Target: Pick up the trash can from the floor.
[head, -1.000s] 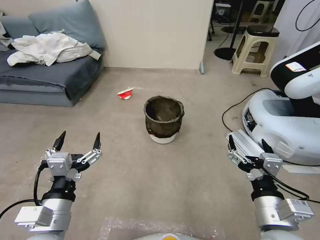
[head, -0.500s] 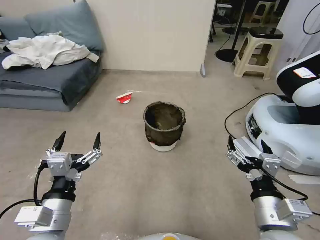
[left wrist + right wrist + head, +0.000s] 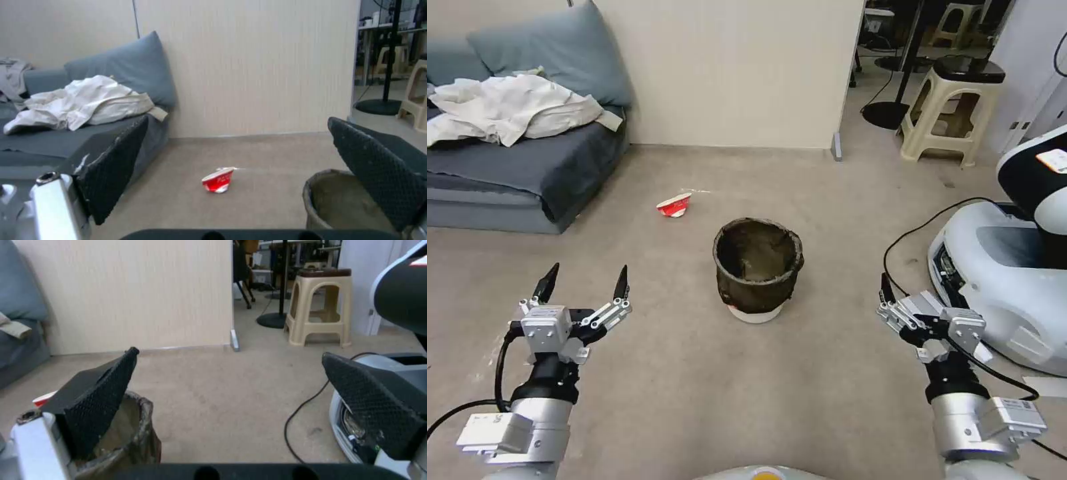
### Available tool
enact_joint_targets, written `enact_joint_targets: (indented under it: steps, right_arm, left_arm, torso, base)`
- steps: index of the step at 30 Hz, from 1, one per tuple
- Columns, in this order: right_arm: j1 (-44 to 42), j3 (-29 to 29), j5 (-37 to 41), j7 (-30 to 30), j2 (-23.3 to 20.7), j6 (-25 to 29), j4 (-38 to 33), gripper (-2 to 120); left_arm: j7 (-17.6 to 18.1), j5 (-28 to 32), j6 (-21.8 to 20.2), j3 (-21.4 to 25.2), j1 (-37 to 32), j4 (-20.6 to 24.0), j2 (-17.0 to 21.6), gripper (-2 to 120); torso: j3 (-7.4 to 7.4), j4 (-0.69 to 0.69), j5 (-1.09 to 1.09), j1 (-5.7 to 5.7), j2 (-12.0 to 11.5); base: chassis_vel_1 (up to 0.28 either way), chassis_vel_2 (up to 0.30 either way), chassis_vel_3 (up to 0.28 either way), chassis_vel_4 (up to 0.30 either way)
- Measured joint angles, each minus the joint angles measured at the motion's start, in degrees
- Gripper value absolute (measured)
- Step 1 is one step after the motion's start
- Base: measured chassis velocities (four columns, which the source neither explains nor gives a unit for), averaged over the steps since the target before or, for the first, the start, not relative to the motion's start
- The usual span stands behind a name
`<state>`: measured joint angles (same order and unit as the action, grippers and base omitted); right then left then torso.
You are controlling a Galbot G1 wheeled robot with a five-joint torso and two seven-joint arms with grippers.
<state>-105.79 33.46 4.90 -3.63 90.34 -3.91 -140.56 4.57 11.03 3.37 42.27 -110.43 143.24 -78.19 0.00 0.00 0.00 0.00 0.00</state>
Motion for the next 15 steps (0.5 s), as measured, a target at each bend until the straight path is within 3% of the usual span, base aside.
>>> enact_joint_targets:
  steps: [15]
  right_arm:
    - [0.1, -0.1, 0.0, 0.0, 0.1, 0.3, 0.0, 100]
  left_arm:
    - [0.0, 0.8, 0.0, 0.1, 0.2, 0.0, 0.2, 100]
  torso:
    - [0.0, 0.0, -0.01, 0.0, 0.0]
  base:
    - [-0.102, 0.106, 0.102, -0.101]
